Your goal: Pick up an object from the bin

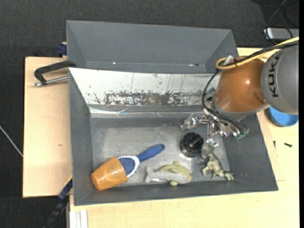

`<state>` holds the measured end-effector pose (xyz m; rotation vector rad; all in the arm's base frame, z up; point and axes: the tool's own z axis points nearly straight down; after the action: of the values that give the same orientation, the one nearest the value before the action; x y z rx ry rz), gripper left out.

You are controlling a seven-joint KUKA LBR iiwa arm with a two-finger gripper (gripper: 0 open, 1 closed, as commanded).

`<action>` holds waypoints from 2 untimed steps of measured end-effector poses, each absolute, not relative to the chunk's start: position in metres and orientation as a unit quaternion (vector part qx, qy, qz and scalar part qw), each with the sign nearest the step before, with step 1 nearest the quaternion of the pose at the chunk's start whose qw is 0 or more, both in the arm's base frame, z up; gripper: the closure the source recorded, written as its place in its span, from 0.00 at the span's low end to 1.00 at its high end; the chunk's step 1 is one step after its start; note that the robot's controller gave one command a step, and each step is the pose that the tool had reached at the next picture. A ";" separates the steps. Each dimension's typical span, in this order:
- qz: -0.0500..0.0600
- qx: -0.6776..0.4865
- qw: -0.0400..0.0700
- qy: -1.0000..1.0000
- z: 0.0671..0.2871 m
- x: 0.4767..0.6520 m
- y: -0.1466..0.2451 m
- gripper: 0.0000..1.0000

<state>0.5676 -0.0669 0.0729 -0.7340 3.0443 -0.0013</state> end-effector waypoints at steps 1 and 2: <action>0.000 -0.236 0.008 0.972 0.075 0.568 -0.064 1.00; -0.002 -0.361 0.006 0.933 0.190 0.577 -0.047 1.00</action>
Offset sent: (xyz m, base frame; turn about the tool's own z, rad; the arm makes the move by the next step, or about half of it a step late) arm 0.0000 0.0000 0.0000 0.0000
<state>0.5766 -0.0473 0.1896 -1.1295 2.9184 -0.0060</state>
